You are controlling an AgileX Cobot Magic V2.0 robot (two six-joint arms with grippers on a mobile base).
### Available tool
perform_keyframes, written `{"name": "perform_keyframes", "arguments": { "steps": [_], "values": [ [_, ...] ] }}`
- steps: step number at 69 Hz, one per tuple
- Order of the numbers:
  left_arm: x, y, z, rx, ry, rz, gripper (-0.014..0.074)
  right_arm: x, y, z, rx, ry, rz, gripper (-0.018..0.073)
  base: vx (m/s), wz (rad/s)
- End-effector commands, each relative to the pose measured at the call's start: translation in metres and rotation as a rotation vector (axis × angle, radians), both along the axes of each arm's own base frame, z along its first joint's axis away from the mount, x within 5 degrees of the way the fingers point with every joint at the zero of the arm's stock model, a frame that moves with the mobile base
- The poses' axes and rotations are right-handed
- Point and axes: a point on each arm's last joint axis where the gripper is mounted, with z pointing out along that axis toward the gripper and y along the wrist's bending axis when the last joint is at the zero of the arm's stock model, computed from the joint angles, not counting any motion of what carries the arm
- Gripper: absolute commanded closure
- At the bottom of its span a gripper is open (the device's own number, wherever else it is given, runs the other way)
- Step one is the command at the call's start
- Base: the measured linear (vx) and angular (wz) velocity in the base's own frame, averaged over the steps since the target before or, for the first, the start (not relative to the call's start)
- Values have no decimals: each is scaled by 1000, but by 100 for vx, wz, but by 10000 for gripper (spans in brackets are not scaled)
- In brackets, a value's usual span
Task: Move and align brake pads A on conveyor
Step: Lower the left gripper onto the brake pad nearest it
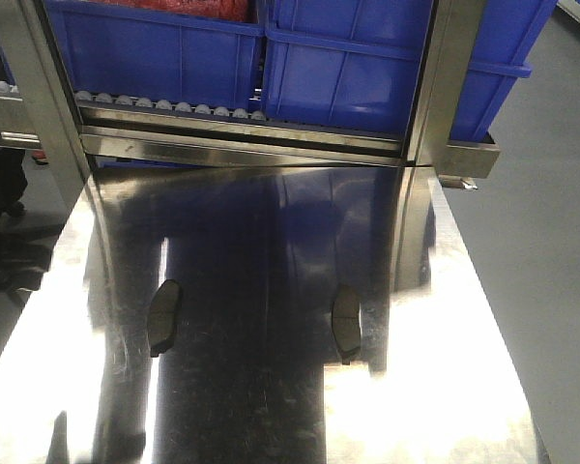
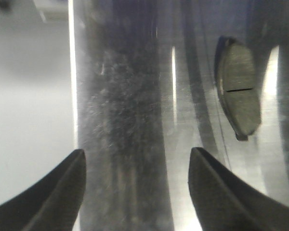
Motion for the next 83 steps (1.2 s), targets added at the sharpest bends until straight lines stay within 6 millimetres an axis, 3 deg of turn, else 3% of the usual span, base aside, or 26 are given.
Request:
{"name": "perform_keyframes", "arguments": {
  "steps": [1, 21, 41, 54, 68, 83],
  "values": [
    [23, -10, 2, -33, 18, -7, 164, 1, -1, 14, 5, -82, -13, 76, 0, 0],
    [61, -75, -20, -39, 84, -95, 164, 1, -1, 14, 5, -82, -13, 76, 0, 0],
    [73, -110, -40, -43, 119, -87, 164, 1, -1, 14, 5, -82, -13, 76, 0, 0],
    [78, -118, -53, -36, 148, -51, 155, 1, -1, 14, 5, -82, -13, 76, 0, 0],
    [80, -119, -68, -25, 195, -49, 90, 1, -1, 14, 5, -82, -13, 76, 0, 0],
    [83, -120, -72, -25, 190, -49, 69, 1, -1, 14, 5, -82, -13, 76, 0, 0]
  ]
}}
